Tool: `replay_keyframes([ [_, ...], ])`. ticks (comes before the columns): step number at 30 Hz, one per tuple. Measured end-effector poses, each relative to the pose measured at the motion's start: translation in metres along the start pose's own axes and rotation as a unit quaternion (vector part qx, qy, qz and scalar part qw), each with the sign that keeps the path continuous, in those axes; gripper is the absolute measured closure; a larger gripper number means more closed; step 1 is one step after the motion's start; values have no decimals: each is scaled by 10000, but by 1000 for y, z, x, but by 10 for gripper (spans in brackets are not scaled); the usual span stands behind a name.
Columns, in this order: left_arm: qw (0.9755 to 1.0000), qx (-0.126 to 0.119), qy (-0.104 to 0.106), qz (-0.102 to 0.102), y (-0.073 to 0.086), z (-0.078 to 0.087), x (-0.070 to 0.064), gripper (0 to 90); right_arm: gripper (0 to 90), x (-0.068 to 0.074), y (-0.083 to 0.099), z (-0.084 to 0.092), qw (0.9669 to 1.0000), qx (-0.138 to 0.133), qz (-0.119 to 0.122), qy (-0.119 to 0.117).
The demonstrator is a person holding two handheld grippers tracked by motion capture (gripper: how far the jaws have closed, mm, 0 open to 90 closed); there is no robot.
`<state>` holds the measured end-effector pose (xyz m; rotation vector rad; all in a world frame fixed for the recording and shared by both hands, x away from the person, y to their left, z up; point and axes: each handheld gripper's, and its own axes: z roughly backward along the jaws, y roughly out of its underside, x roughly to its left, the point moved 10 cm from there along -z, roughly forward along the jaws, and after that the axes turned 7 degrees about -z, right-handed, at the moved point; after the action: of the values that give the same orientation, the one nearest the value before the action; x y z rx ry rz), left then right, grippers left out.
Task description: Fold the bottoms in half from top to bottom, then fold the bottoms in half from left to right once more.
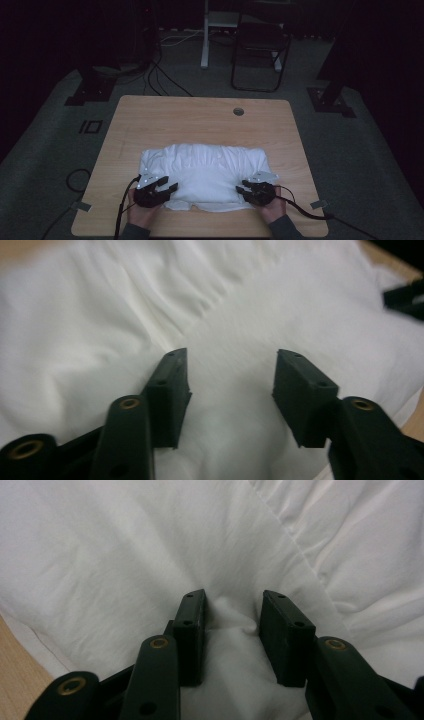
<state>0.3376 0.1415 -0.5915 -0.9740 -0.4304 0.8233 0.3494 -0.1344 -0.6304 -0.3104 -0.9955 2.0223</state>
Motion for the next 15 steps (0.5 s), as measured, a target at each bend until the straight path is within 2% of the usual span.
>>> replay_keyframes([
  [2, 9994, -134, -305, -58, -9, 9, 10, 405, 615, 0, 0, 0, 10000, -9, -1, -7],
  [3, 9984, -142, -549, -8, -11, 12, 19, 365, 615, 0, 0, 0, 10000, -13, 1, -3],
  [4, 9964, -121, -835, 114, -12, 15, 30, 317, 615, 0, 0, 0, 10000, -18, 4, -3],
  [5, 9943, -53, -1032, 269, -10, 18, 40, 270, 615, 0, 0, 0, 10000, -22, 7, -4],
  [6, 9911, 77, -1262, 428, -5, 19, 52, 234, 614, 0, 0, 0, 10000, -25, 4, -5],
  [7, 9884, 198, -1427, 476, 0, 19, 59, 175, 614, 0, 0, 0, 10000, -28, 3, -10],
  [8, 9856, 344, -1563, 545, 8, 17, 66, 172, 614, 0, 0, 0, 10000, -29, 5, -11],
  [9, 9841, 452, -1574, 688, 14, 15, 71, 150, 613, 0, 0, 0, 10000, -28, 7, -13],
  [11, 9827, 639, -1487, 896, 25, 8, 77, 125, 611, 0, 0, 0, 10000, -27, 16, -35],
  [12, 9811, 731, -1518, 950, 29, 5, 80, 104, 610, 0, 0, 0, 10000, -33, 17, -45],
  [13, 9810, 757, -1505, 962, 31, 3, 81, 90, 610, 0, 0, 0, 10000, -36, 16, -52],
  [15, 9789, 891, -1557, 982, 35, -1, 84, 70, 609, 0, 0, 0, 10000, -38, 14, -67],
])
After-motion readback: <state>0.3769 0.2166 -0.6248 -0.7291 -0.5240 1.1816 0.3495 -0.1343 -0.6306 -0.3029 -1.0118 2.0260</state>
